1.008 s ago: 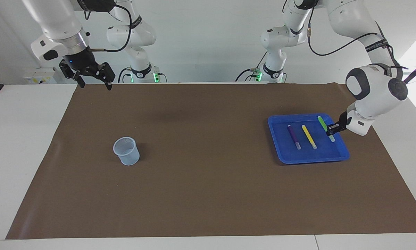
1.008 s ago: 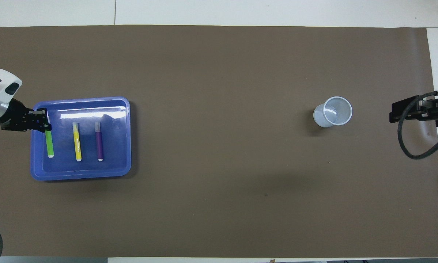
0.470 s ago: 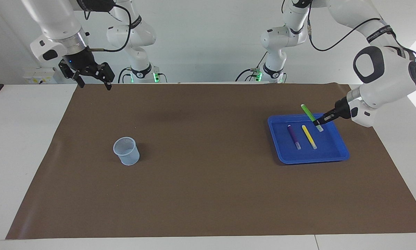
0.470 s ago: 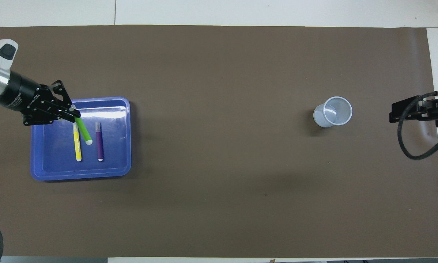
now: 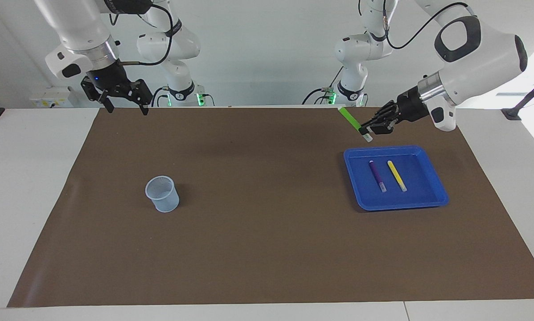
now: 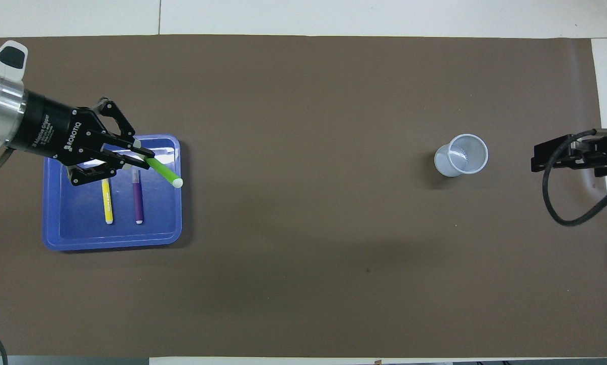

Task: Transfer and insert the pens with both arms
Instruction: 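Lift the green pen with the left gripper while the right gripper approaches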

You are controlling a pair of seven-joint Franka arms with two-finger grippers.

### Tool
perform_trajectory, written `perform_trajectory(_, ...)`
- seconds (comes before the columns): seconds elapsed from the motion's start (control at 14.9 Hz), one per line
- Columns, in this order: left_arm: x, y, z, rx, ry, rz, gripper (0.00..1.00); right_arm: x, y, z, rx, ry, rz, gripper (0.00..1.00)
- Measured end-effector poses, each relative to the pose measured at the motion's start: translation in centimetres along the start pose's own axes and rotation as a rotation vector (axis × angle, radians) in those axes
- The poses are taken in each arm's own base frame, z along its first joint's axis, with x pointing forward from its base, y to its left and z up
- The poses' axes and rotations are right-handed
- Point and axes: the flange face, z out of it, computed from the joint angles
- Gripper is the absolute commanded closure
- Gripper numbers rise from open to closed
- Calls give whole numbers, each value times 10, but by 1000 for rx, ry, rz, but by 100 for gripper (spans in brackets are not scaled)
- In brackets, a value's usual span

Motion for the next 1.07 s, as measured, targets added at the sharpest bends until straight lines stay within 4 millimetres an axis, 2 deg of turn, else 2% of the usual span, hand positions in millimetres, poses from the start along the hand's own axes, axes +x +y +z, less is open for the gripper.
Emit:
perform_trajectory(0.2, -25, 10, 21, -28, -122, -135, 100, -1, -21, -4, 127, 11, -21, 0)
perform_trajectory(0.47, -34, 3, 46, -72, -264, -211, 100, 3, -40, -15, 314, 44, 44, 0)
perform_trajectory(0.6, -47, -1, 65, -81, -276, -256, 100, 1, -55, -19, 379, 34, 60, 0)
perform_trajectory(0.87, -82, 5, 105, -148, -281, -374, 100, -11, -116, -25, 453, 31, 121, 0)
perform_trajectory(1.07, -96, 2, 130, -198, -309, -425, 100, -21, -169, -21, 475, 33, 150, 0)
